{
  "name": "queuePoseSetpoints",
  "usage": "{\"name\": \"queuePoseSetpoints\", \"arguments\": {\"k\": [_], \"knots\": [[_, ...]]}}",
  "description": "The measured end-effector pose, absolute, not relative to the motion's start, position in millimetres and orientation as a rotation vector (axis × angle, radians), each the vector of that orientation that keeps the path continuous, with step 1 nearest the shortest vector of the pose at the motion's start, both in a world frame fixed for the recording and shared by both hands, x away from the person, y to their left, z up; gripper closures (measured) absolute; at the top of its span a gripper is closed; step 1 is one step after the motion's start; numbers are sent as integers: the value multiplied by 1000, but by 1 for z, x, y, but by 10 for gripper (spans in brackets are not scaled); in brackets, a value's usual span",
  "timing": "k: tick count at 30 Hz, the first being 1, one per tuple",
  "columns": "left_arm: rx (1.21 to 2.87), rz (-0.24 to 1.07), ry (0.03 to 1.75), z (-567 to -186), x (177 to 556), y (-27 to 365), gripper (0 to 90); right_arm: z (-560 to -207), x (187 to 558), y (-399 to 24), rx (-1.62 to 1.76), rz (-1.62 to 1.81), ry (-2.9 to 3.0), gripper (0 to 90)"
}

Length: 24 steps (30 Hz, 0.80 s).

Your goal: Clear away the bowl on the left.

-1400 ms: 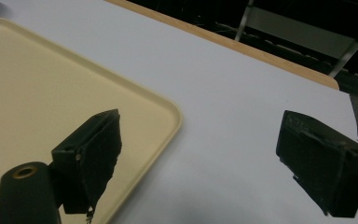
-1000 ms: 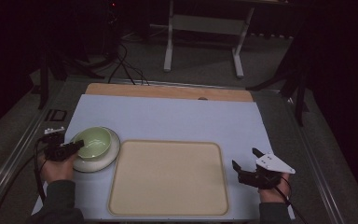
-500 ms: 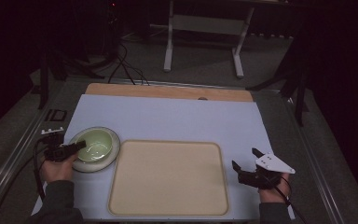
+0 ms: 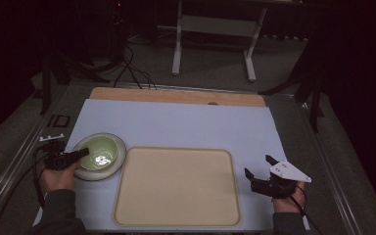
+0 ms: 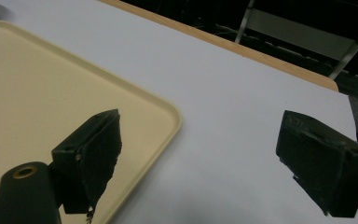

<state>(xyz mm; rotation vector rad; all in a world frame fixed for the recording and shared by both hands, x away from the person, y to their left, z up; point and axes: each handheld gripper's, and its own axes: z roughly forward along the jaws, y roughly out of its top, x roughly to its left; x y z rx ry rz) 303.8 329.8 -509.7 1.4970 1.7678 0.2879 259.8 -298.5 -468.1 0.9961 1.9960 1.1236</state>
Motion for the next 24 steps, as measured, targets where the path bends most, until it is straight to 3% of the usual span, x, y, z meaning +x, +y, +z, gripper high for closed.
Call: {"name": "queuePoseSetpoints", "arguments": {"k": [24], "knots": [[1402, 293, 1701, -496, 294, 333, 808, -467, 260, -300, 1001, 1129, 1987, 136]]}}
